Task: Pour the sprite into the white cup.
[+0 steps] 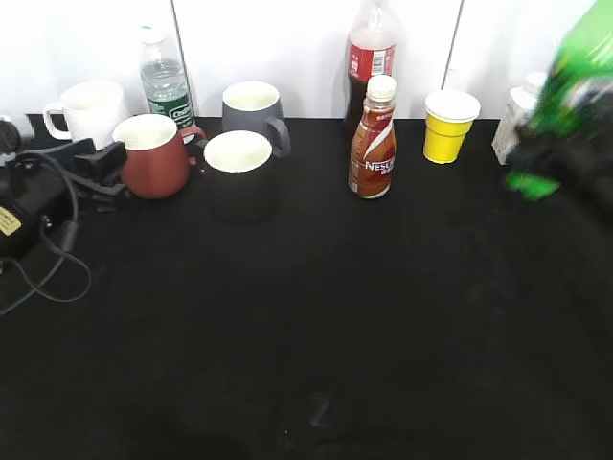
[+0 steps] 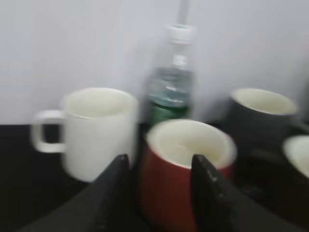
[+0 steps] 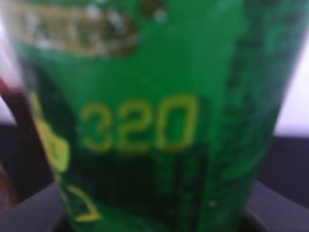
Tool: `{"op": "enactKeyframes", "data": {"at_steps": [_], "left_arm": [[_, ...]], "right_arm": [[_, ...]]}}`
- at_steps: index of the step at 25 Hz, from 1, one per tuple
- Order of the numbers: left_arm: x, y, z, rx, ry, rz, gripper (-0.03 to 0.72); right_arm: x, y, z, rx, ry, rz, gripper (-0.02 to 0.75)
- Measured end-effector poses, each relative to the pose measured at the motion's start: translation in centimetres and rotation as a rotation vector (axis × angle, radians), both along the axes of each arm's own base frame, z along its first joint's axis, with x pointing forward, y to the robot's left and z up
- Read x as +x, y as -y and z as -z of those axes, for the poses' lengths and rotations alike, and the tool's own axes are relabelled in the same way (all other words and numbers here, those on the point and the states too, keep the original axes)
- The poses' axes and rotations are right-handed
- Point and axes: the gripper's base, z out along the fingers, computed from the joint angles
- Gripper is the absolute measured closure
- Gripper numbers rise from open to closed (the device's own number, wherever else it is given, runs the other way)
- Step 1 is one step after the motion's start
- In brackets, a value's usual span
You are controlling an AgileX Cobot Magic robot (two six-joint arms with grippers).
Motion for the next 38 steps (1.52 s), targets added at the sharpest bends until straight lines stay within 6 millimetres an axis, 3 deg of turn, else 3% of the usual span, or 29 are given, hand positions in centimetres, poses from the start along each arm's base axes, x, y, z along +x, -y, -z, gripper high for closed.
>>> {"op": "enactKeyframes", "data": {"at_steps": [4,6,8,11,14,17,20,23,25,28,31,33,34,35,38], "left_arm": [[0.0,0.1,0.0,0.002,0.000,0.007,0.354],[0.0,0.1,0.0,0.003,0.000,0.009,0.354],[0.0,0.1,0.0,0.003,0.000,0.011,0.354],[0.0,0.1,0.0,0.005,0.000,0.017,0.354],[-0.1,0.2,0.0,0.006,0.001,0.020,0.354],[-0.4,0.7,0.8,0.003,-0.102,0.062,0.294],[-1.2,0.7,0.9,0.060,-0.372,0.048,0.232],[-0.9,1.4,-1.8,0.256,-0.842,-0.018,0.228],[-2.0,1.7,-3.5,0.415,-1.171,-0.039,0.228],[-5.4,1.2,-7.0,0.482,-1.379,-0.015,0.228],[-10.4,-0.1,-15.0,0.305,-1.145,0.024,0.228],[-15.6,-2.0,-18.9,0.225,-0.942,0.043,0.228],[-18.9,-3.4,-19.9,0.191,-0.826,0.047,0.225],[-21.3,-4.4,-19.6,0.179,-0.755,0.043,0.225],[-26.9,-7.1,-16.2,0.160,-0.578,0.013,0.221]], "right_arm": [[3.7,-0.5,4.8,0.007,-0.011,-0.025,0.344],[4.7,-0.6,5.7,0.006,-0.005,-0.026,0.337],[5.4,-0.6,5.8,0.002,0.003,-0.032,0.260],[5.4,-0.6,6.2,-0.004,-0.031,-0.034,0.167],[3.3,-0.5,6.3,-0.010,-0.099,-0.030,0.148],[0.2,0.1,5.0,-0.014,-0.230,0.004,0.148],[-1.9,0.1,1.7,-0.033,-0.587,0.012,0.148],[-2.9,-1.0,-3.0,-0.134,-1.003,0.024,0.148],[-4.7,-1.2,-5.6,-0.134,-1.214,0.025,0.148],[-8.3,-1.4,-10.9,-0.089,-1.260,-0.038,0.148],[-13.6,-0.7,-18.1,-0.070,-1.034,-0.057,0.148],[-18.9,0.0,-21.3,-0.054,-0.849,-0.064,0.148],[-21.5,0.4,-22.1,-0.047,-0.766,-0.067,0.148],[-24.2,0.8,-22.2,-0.042,-0.707,-0.070,0.148],[-30.1,1.7,-19.7,-0.046,-0.652,-0.063,0.148]]}}
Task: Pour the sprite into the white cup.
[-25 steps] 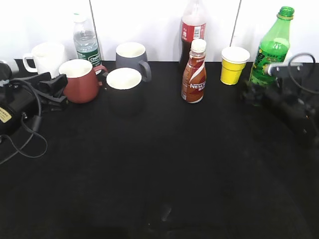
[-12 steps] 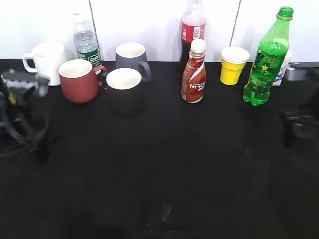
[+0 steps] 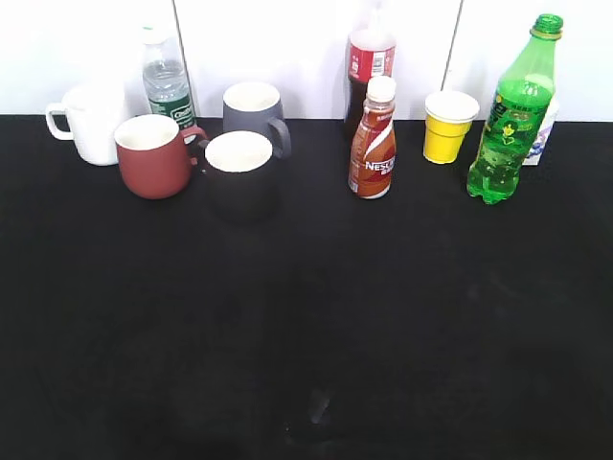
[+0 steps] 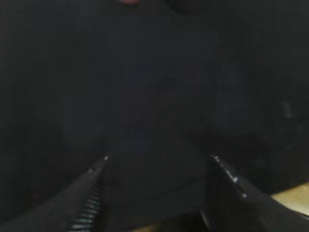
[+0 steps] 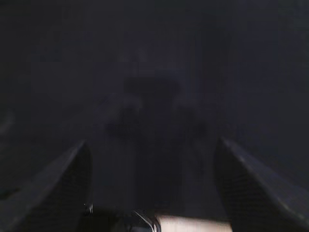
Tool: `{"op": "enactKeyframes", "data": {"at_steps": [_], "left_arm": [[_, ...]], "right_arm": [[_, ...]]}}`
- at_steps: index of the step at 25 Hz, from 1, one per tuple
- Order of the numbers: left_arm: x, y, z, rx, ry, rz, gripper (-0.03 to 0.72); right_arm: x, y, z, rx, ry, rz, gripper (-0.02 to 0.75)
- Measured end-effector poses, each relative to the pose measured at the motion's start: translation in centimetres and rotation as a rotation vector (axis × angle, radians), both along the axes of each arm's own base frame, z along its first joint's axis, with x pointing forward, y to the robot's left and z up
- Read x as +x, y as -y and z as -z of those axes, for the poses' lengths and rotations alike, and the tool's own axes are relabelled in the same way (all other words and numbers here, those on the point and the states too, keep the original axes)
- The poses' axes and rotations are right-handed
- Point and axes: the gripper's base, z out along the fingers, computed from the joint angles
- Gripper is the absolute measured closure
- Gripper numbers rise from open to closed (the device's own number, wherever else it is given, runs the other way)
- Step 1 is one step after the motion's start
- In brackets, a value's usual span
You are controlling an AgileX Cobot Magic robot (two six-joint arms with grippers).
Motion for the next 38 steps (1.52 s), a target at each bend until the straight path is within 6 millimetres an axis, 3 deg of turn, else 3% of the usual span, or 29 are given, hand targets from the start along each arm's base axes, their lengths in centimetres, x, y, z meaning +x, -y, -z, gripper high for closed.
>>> {"op": "enactKeyframes", "data": {"at_steps": [3,6,17,23,33,38], "left_arm": [[-1.8,-1.1,0.6,-0.039,0.207,-0.017,0.221],[-1.6,-1.0,1.0,-0.027,0.195,-0.012,0.220],[-1.6,-1.0,1.0,-0.022,0.197,-0.026,0.240],[-2.8,-1.1,1.1,-0.002,0.262,-0.361,0.353],[-3.0,-1.1,1.1,-0.001,0.270,-0.367,0.441],[-3.0,-1.1,1.1,-0.001,0.270,-0.367,0.445]], "right_arm": [[-2.7,0.7,3.4,-0.033,0.049,0.015,0.151],[-2.6,0.6,4.0,-0.016,0.094,0.014,0.172],[-2.6,0.6,3.9,-0.010,0.106,0.020,0.176],[-5.6,1.0,3.7,0.004,0.306,0.114,0.178],[-5.7,1.0,3.7,0.005,0.312,0.115,0.180],[-5.7,1.0,3.7,0.005,0.312,0.114,0.181]]}}
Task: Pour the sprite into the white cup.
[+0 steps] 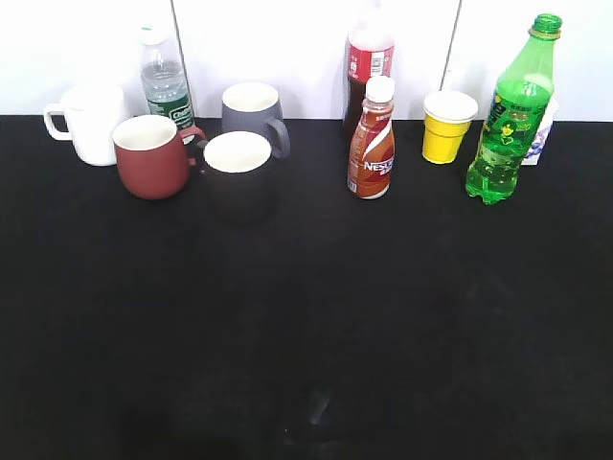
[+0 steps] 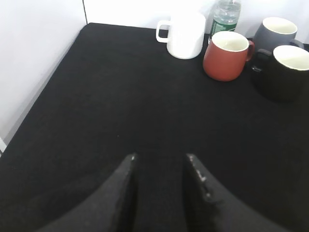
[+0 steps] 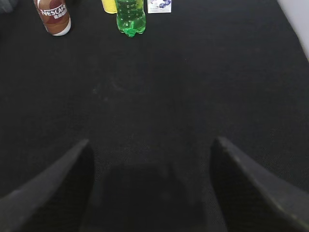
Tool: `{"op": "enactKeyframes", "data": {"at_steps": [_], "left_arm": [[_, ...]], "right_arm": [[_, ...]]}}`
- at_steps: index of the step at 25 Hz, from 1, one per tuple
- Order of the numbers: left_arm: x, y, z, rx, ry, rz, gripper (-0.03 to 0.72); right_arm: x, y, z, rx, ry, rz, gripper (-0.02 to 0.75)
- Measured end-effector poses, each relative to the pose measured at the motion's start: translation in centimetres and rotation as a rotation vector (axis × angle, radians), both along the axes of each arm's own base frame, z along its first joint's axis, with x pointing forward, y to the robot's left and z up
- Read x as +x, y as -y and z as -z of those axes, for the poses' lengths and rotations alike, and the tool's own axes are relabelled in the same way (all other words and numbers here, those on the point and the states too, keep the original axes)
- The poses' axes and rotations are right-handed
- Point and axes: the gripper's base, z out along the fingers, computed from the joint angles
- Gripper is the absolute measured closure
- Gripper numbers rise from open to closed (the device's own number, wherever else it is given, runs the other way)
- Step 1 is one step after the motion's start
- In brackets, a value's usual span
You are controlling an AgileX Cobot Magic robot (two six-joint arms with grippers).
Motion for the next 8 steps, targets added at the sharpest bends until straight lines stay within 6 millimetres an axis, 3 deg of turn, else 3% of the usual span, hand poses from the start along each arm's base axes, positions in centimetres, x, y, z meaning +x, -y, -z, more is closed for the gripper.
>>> {"op": "enactKeyframes", "data": {"at_steps": [8], "left_arm": [[0.00,0.00,0.00,0.001,0.000,0.000,0.447]], "right_arm": [[0.01,0.00,0.02,0.001,-0.001,0.001,0.181]]}}
